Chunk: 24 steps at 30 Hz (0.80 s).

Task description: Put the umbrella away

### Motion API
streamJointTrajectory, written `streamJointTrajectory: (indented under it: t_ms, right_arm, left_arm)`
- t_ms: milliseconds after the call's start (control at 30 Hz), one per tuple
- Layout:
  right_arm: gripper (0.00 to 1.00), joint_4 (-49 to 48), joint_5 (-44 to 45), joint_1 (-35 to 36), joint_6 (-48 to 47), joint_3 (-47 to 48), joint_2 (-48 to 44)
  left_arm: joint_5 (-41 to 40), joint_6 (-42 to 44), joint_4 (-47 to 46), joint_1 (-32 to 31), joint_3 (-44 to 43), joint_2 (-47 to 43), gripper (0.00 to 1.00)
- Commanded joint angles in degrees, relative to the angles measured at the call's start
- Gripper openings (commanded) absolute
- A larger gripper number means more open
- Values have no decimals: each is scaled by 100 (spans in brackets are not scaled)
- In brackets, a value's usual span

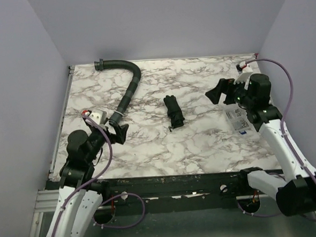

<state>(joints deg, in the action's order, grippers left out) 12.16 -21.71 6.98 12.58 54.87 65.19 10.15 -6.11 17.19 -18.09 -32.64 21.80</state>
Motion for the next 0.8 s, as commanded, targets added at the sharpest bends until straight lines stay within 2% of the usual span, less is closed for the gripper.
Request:
streamJointTrajectory:
  t_ms: [0, 100, 267, 333, 500, 767]
  right_arm:
    - [100, 14, -42, -163, -128, -287, -840]
    - [100, 349, 161, -239, -325, -347, -1207]
    - [100, 738, 728, -289, -509, -486, -1749]
    - [100, 705, 935, -363, -337, -626, -1926]
    - [100, 556, 1128, -562, 2, -700, -2186]
    - [100, 375, 1361, -672, -74, -1004, -2435]
  left_arm:
    - [1507, -1376, -244, 1013, -171, 606, 98]
    - [1871, -1713, -624, 1454, -11, 656, 98]
    - [1240, -915, -128, 1481, -36, 386, 98]
    - [1007, -814, -64, 1464, -11, 277, 98]
    - [1127, -813, -127, 1464, 30, 309, 98]
    - [1352, -847, -251, 1461, 47, 320, 98]
